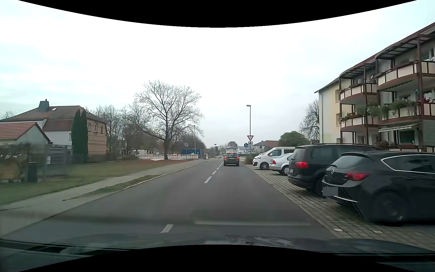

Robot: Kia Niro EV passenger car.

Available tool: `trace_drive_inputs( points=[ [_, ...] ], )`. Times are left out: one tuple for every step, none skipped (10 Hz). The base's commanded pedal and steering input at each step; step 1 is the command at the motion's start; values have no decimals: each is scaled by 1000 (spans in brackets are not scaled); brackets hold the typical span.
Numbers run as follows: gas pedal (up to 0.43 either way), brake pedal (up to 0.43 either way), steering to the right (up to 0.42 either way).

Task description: Follow the waypoints while adhering to traffic rules and regulations

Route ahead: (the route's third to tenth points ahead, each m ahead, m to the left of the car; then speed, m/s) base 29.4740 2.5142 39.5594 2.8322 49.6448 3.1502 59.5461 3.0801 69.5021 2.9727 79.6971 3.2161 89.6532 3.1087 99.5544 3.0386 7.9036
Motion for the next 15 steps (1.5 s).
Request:
trace_drive_inputs(
  points=[
    [150,0,0],
    [138,0,0],
    [138,0,0],
    [130,0,0],
    [130,0,1],
    [118,0,1],
    [118,0,3],
    [118,0,4],
    [118,0,4],
    [118,0,5],
    [118,0,5],
    [118,0,5],
    [118,0,5],
    [118,0,4],
    [118,0,5]
  ],
)
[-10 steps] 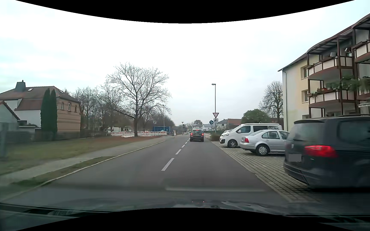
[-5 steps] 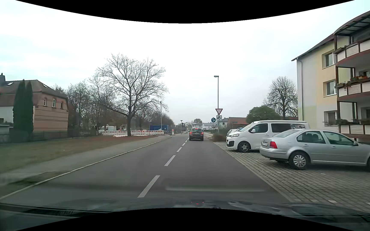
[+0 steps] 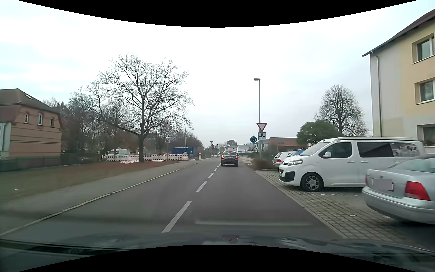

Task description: Follow the waypoints while adhering to traffic rules and regulations

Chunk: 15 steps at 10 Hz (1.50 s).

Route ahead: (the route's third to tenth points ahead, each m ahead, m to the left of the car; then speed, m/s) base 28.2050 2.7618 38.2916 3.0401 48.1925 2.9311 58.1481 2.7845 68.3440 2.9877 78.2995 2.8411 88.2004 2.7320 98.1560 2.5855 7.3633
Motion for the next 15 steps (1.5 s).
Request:
trace_drive_inputs(
  points=[
    [118,0,4],
    [118,0,3],
    [118,0,3],
    [118,0,3],
    [118,0,3],
    [110,0,3],
    [87,0,5],
    [87,0,5],
    [87,0,5],
    [87,0,5],
    [98,0,5],
    [98,0,5],
    [118,0,4],
    [138,0,-1],
    [138,0,-3]
  ],
)
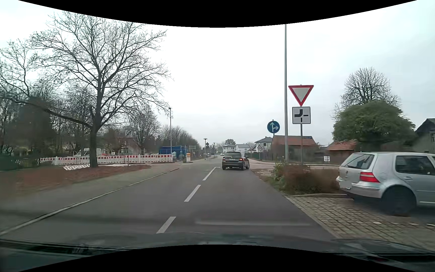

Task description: Follow the waypoints while adhering to traffic rules and regulations

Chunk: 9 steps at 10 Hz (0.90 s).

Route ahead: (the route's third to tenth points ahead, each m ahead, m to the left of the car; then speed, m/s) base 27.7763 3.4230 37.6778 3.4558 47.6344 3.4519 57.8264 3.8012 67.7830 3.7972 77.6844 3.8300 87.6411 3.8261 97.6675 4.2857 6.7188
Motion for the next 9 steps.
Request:
trace_drive_inputs(
  points=[
    [138,0,-3],
    [138,0,-3],
    [138,0,-3],
    [87,0,-4],
    [0,0,-5],
    [0,0,-6],
    [0,0,-7],
    [0,0,-6],
    [0,43,-6]
  ],
)
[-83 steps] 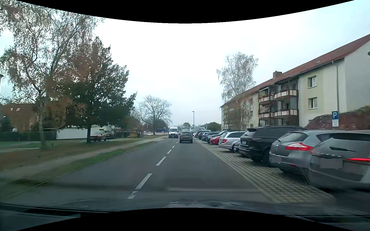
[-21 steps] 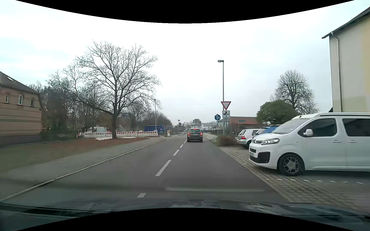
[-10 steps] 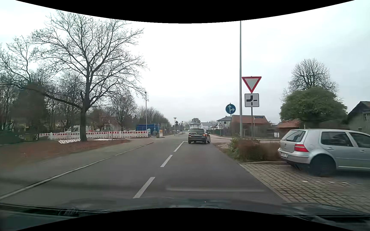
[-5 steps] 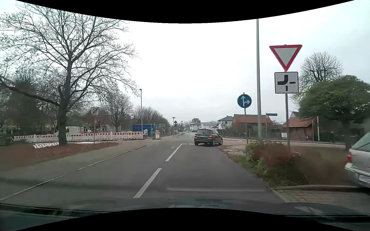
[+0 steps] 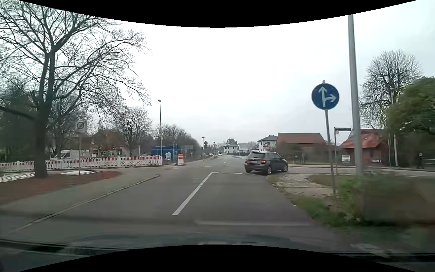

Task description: Follow the waypoints while adhering to traffic rules and regulations

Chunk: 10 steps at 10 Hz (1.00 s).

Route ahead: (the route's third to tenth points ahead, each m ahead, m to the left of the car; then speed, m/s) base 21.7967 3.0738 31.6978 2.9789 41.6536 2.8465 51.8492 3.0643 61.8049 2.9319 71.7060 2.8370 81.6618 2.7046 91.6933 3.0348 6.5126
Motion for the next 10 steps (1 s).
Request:
trace_drive_inputs(
  points=[
    [0,134,-7],
    [0,171,-6],
    [0,195,-3],
    [0,195,-3],
    [0,195,-3],
    [0,195,-2],
    [0,201,-1],
    [0,201,1],
    [0,207,4],
    [0,220,4]
  ],
)
